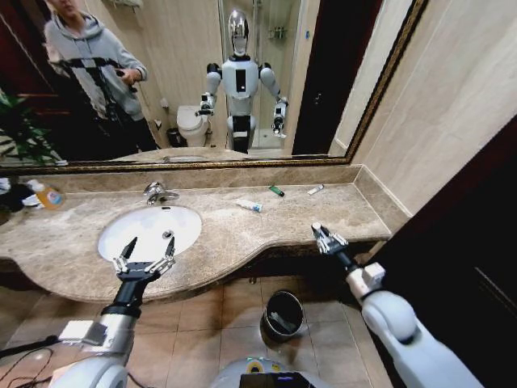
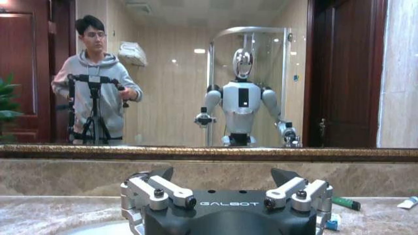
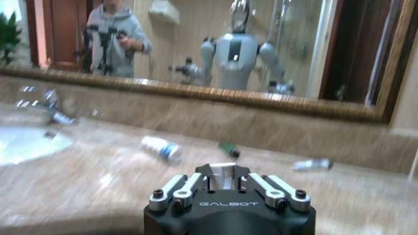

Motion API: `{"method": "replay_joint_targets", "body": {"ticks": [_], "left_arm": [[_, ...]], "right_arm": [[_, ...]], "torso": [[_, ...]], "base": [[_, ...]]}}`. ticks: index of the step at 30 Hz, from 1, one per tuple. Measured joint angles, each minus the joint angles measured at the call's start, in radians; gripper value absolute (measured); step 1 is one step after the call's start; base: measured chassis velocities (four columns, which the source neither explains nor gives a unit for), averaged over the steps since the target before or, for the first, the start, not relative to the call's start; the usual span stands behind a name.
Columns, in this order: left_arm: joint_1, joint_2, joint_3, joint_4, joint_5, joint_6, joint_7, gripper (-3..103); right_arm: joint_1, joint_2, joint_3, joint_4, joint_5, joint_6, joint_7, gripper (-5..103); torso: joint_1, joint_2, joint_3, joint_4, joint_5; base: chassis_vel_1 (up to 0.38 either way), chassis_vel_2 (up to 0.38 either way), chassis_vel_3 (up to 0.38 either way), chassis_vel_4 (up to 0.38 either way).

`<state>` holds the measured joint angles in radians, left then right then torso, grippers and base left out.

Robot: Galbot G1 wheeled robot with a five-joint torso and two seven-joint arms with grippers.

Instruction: Pick up the trash from the sink and place it in the trash bin.

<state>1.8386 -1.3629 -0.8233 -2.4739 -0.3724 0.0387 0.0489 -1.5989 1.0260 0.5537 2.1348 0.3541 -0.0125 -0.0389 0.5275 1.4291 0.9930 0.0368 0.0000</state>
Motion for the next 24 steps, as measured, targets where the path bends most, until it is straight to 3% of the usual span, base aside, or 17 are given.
{"method": "replay_joint_targets", "body": {"ticks": [10,15,24], "left_arm": [[0.000,0.000,0.000,0.000,0.000,0.000,0.000,100],[0.000,0.000,0.000,0.000,0.000,0.000,0.000,100],[0.000,0.000,0.000,0.000,0.000,0.000,0.000,100]], "right_arm": [[-0.126,0.089,-0.101,-0.157,-0.173,0.108,-0.056,21],[-0.084,0.110,-0.203,-0.327,-0.213,0.083,-0.120,21],[0.069,0.158,-0.312,-0.559,-0.302,0.049,-0.147,21]], "torso": [[0.000,0.000,0.000,0.0000,-0.0002],[0.000,0.000,0.000,-0.0001,-0.0002],[0.000,0.000,0.000,0.0001,0.0000]], "base": [[0.000,0.000,0.000,0.000],[0.000,0.000,0.000,0.000],[0.000,0.000,0.000,0.000]]}}
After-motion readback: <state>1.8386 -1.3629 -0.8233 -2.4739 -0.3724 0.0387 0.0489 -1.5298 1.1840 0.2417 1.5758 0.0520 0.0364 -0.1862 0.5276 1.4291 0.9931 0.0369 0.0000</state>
